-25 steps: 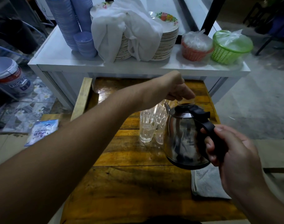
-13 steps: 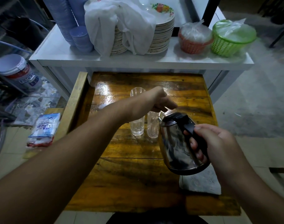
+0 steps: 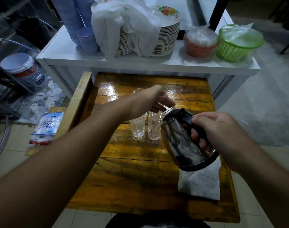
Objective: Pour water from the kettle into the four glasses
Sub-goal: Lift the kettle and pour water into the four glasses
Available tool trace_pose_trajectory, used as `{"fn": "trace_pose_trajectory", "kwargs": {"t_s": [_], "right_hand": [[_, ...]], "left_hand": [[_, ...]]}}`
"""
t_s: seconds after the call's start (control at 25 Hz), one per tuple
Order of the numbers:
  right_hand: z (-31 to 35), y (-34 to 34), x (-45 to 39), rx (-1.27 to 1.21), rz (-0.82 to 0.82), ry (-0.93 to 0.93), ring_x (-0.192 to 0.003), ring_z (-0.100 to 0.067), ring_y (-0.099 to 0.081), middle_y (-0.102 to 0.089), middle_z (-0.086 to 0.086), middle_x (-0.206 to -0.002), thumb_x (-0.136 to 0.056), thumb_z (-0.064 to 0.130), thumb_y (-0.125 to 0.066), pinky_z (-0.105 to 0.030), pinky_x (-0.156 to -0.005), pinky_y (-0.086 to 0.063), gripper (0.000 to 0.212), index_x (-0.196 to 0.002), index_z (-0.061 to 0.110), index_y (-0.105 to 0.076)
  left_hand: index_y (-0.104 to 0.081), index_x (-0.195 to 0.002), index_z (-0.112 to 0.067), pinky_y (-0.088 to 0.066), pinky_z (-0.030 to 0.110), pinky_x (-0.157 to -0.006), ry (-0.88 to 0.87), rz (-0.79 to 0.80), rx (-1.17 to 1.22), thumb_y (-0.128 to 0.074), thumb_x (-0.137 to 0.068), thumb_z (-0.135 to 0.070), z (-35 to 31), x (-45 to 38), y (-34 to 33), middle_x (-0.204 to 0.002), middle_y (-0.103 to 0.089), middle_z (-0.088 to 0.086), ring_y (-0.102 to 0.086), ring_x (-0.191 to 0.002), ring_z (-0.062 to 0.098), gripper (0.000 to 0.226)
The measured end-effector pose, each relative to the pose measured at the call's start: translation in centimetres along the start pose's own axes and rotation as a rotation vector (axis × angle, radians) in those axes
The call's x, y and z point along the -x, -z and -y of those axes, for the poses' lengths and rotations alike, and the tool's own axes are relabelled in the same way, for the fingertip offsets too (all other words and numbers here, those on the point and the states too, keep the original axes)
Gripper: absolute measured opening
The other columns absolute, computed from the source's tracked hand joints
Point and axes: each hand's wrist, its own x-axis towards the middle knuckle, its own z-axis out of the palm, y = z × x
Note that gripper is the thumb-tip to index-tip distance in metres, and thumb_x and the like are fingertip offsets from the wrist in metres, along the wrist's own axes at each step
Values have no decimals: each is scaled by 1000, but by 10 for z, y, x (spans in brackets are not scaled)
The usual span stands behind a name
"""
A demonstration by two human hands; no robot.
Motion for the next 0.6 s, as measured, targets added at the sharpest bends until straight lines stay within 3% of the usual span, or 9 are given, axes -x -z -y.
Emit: {"fn": "trace_pose_trajectory", "kwargs": {"t_s": [0.36, 0.6], "right_hand": [[16, -2, -7, 103, 12, -24, -41, -14, -47, -59, 2, -47, -98, 15, -53, -25, -41, -38, 21, -86, 10, -71], [28, -3, -10, 275, -7, 22, -50, -18, -51, -60, 0, -51, -97, 20, -56, -33, -50, -41, 26, -80, 12, -74]], "left_hand": [[-49, -141, -7, -42, 22, -94, -19, 12, 31, -17, -94, -43, 8, 7, 4, -144, -55, 3, -54, -125, 11, 67], [-47, -138, -4, -42, 24, -97, -8, 24, 54, -24, -88, -45, 14, 7, 8, -145, -54, -1, -53, -128, 13, 68]]}}
